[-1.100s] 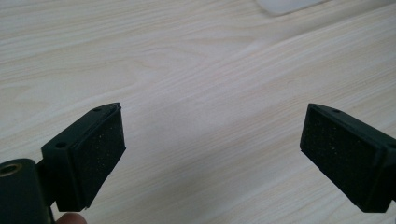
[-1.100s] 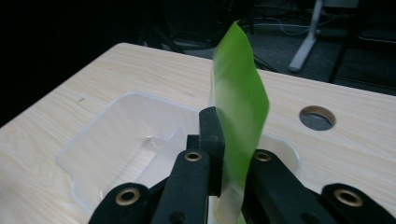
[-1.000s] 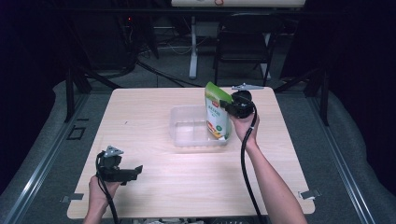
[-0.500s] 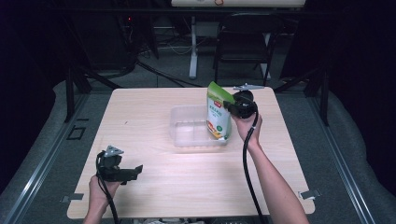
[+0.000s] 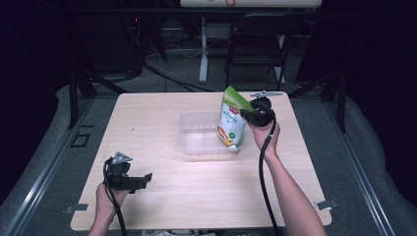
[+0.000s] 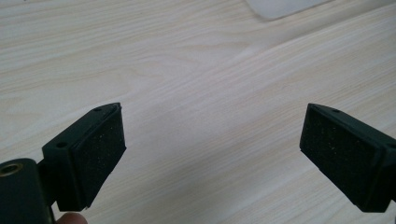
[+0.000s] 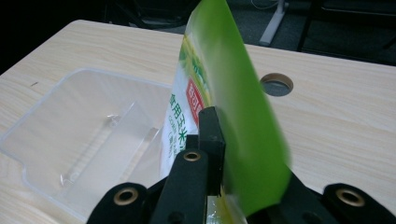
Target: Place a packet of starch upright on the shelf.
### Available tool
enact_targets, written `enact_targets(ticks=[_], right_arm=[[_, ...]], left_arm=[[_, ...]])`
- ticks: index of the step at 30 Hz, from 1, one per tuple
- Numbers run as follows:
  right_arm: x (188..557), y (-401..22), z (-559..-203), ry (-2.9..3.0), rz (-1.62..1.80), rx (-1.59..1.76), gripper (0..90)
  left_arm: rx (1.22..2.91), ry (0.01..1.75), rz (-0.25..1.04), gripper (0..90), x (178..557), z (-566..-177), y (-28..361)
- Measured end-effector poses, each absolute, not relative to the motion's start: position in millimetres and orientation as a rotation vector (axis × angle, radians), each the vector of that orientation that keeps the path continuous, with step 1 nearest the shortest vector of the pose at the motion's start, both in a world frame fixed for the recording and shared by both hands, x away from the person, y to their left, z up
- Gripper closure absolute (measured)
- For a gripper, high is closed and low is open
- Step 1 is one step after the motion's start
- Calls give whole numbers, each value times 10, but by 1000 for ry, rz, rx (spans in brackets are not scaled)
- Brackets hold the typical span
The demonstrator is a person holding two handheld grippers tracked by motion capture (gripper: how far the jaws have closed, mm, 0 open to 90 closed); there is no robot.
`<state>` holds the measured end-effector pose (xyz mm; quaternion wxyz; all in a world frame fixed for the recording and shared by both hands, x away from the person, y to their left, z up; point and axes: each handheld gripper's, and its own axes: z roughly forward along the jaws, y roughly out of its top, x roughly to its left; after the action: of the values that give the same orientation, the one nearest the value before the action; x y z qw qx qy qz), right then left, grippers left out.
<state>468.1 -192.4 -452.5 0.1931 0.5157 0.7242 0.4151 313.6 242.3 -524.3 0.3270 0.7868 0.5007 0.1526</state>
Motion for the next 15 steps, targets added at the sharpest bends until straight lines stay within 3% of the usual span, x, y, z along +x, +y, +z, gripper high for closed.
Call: enact_targets(ticks=[15], right_arm=[[4733, -2010, -4633, 2014, 1110, 1525, 856]], left_arm=[[2059, 1317, 401, 68, 3132, -5244, 2434]])
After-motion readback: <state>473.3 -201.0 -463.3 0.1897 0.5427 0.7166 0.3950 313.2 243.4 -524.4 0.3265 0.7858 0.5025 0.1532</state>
